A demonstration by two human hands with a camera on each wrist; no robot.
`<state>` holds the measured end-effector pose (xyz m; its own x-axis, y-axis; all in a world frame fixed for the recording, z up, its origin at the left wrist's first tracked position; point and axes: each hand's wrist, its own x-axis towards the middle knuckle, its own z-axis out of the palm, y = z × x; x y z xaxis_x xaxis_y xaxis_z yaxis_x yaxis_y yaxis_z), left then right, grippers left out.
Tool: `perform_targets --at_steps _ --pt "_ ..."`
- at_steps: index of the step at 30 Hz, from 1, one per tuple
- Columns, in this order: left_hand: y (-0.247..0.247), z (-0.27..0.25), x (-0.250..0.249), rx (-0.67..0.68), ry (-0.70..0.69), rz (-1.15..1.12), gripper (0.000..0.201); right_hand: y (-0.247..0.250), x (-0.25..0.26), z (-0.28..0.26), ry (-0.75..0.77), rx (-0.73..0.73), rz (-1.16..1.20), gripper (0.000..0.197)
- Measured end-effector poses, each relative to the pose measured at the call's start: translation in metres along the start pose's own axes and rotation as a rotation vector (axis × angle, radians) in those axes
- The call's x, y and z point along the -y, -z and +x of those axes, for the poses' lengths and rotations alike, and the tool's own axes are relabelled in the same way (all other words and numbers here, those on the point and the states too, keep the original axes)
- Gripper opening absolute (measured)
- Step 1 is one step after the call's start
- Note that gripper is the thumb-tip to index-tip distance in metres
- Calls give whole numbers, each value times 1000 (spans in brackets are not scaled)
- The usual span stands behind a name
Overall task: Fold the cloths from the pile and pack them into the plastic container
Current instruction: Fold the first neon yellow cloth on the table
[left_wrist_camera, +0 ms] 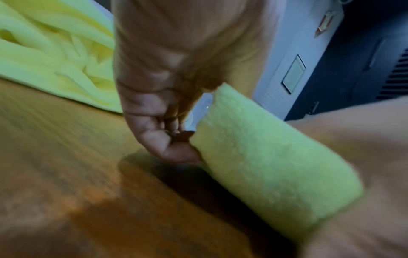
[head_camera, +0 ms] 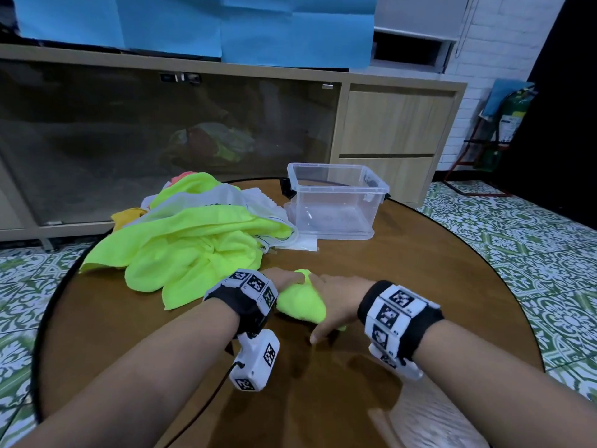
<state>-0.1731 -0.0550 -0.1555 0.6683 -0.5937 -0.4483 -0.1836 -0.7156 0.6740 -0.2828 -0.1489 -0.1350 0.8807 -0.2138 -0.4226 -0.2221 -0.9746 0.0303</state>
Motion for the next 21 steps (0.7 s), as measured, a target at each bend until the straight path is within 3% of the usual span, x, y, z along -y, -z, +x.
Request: perform_targets --at_steps 3,6,10,12,14,16,18,21 --pt "7 0 2 -2 51 -341 49 -4 4 2 15 -174 150 88" --pt "20 -1 0 -48 5 -623 28 5 -6 3 14 -354 688 54" --pt "18 -7 -8 37 -77 -679 21 6 -14 7 -2 -433 1285 59" --pt "13 -11 -12 75 -107 -726 35 5 -9 5 47 -369 1494 48" --pt "10 -11 -14 97 -161 -799 50 4 -5 3 102 -289 1590 34" --pt "11 -13 -16 101 -198 -839 49 4 -4 1 90 -317 1581 30" --pt "14 -14 -16 71 -221 -813 45 7 -7 3 38 -464 1532 42" --pt "13 -11 -14 25 -248 -734 61 7 -15 9 -36 -599 1604 63"
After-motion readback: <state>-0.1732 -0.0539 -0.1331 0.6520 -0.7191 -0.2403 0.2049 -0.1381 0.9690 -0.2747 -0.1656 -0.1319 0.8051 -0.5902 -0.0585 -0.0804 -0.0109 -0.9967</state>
